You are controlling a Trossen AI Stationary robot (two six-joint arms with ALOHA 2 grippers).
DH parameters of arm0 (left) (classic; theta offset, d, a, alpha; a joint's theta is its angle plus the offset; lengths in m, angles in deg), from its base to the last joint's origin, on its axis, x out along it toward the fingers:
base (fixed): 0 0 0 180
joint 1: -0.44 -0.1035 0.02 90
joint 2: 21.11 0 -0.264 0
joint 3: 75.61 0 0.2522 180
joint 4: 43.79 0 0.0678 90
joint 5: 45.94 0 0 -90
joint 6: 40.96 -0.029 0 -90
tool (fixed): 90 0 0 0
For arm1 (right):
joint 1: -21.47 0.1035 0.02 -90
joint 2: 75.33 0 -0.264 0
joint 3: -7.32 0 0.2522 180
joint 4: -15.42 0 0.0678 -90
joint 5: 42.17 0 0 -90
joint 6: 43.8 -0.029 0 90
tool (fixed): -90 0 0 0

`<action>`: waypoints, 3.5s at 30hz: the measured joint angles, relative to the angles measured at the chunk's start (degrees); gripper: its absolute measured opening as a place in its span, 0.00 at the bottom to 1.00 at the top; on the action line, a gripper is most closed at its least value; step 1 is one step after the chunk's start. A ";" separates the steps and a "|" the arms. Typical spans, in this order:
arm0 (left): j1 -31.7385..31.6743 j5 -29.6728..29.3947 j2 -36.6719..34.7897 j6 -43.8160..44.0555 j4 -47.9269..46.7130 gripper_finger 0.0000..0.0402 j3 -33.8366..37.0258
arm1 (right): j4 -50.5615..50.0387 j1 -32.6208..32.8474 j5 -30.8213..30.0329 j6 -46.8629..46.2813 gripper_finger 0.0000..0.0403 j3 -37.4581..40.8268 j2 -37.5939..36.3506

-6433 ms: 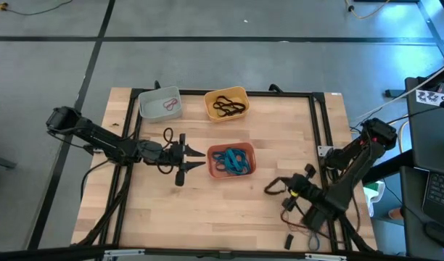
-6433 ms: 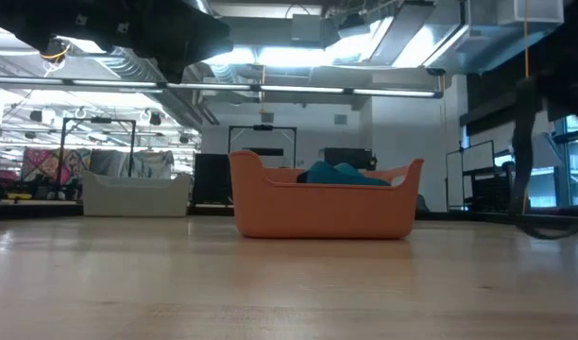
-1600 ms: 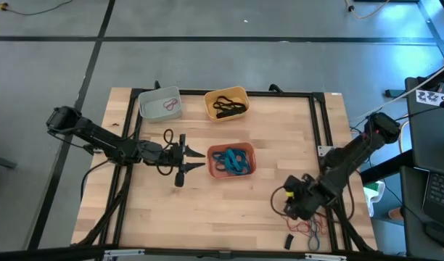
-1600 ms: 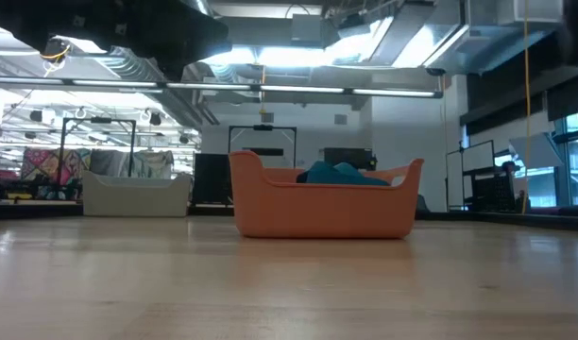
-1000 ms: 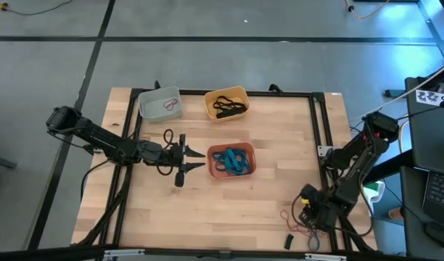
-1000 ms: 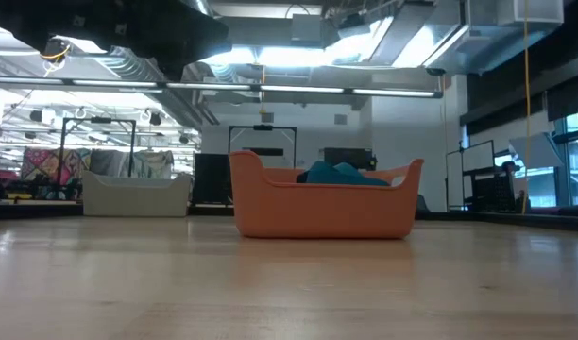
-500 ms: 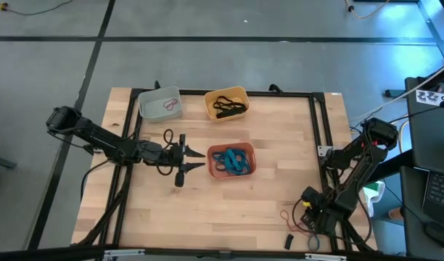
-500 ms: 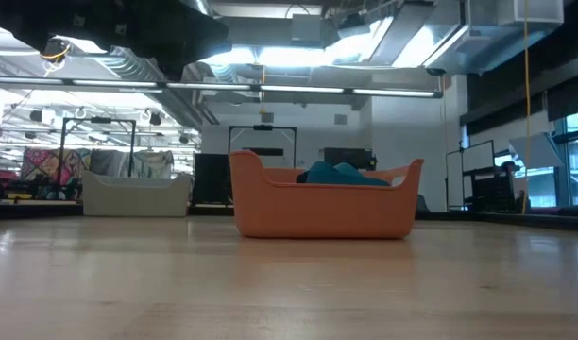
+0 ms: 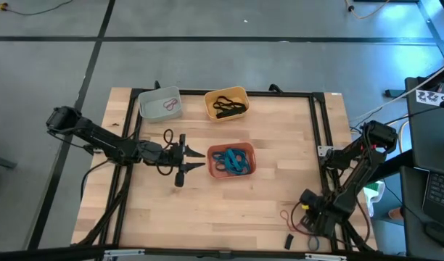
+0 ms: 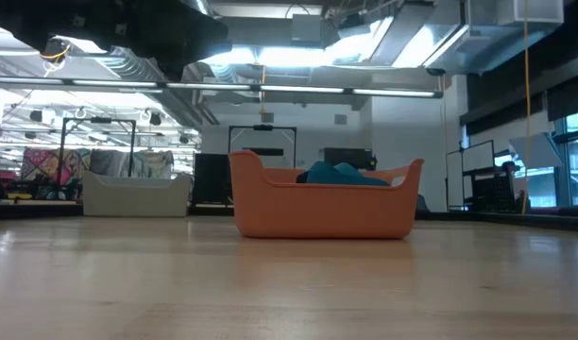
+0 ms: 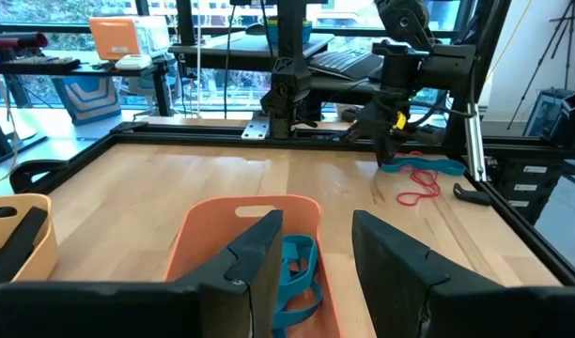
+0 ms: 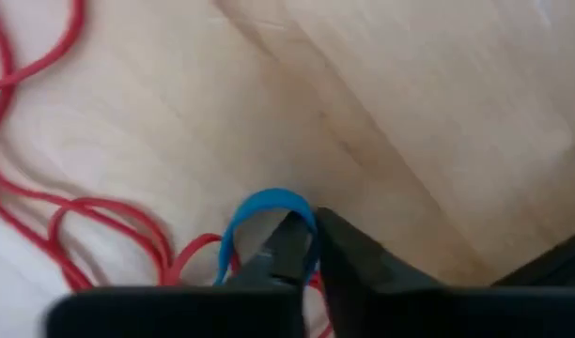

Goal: Sort rubber bands into baskets
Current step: Put the blue rubber band into the orange bin

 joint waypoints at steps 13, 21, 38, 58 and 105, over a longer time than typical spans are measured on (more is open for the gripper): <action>0.00 -0.01 0.00 -0.22 0.00 0.32 0.00 | -1.26 -0.07 -2.55 1.85 0.01 -3.46 0.02; 0.00 -0.02 0.00 -0.22 0.02 0.32 0.00 | -3.91 -2.54 -7.24 6.37 0.02 -8.38 -2.47; 0.00 -0.02 0.00 0.09 0.02 0.32 0.00 | -4.05 -17.59 -23.44 33.58 0.01 -13.73 -6.49; -0.01 -0.02 0.00 0.07 0.00 0.32 0.00 | 4.95 -35.21 -30.15 61.47 0.01 -13.71 -9.79; -0.02 -0.02 0.00 0.04 -0.24 0.32 0.00 | 24.82 -62.72 -13.39 94.16 0.05 -13.22 4.87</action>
